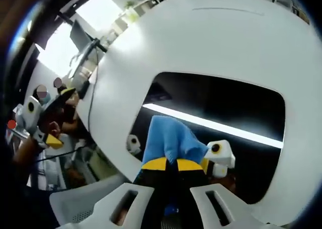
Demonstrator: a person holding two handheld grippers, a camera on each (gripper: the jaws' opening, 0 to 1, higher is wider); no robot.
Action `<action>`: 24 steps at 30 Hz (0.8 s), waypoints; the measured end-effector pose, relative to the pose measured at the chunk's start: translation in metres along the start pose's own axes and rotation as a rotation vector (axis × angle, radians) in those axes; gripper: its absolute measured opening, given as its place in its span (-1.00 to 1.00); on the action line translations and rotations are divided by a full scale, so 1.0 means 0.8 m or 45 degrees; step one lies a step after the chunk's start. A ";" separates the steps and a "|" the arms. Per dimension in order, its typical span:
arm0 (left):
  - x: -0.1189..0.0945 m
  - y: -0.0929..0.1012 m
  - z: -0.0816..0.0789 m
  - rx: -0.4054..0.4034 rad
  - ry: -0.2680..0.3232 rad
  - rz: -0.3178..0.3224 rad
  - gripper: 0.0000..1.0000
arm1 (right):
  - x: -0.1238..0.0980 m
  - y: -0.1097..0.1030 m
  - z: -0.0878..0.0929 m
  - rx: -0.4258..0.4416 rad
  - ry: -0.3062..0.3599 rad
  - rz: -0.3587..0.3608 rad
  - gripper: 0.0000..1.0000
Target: Wipe the mirror surface with the cleaning cloth until all visible marks leave the cleaned area.
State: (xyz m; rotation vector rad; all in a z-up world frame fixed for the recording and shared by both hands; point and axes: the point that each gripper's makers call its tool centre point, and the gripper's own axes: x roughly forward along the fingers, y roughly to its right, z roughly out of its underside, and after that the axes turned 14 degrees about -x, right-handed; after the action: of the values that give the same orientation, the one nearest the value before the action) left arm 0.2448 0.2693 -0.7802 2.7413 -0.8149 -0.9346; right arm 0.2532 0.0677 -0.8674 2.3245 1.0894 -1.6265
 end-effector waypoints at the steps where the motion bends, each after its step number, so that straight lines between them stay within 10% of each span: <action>1: 0.000 0.000 0.000 -0.002 0.000 -0.001 0.99 | 0.001 -0.003 -0.001 0.001 0.003 -0.004 -1.00; 24: 0.000 -0.008 -0.001 -0.009 -0.002 -0.004 0.99 | 0.024 -0.037 -0.024 -0.031 0.007 -0.050 -1.00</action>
State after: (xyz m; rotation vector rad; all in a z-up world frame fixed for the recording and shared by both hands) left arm 0.2482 0.2750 -0.7816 2.7371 -0.8069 -0.9383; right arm 0.2533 0.1077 -0.8667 2.3082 1.1562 -1.6120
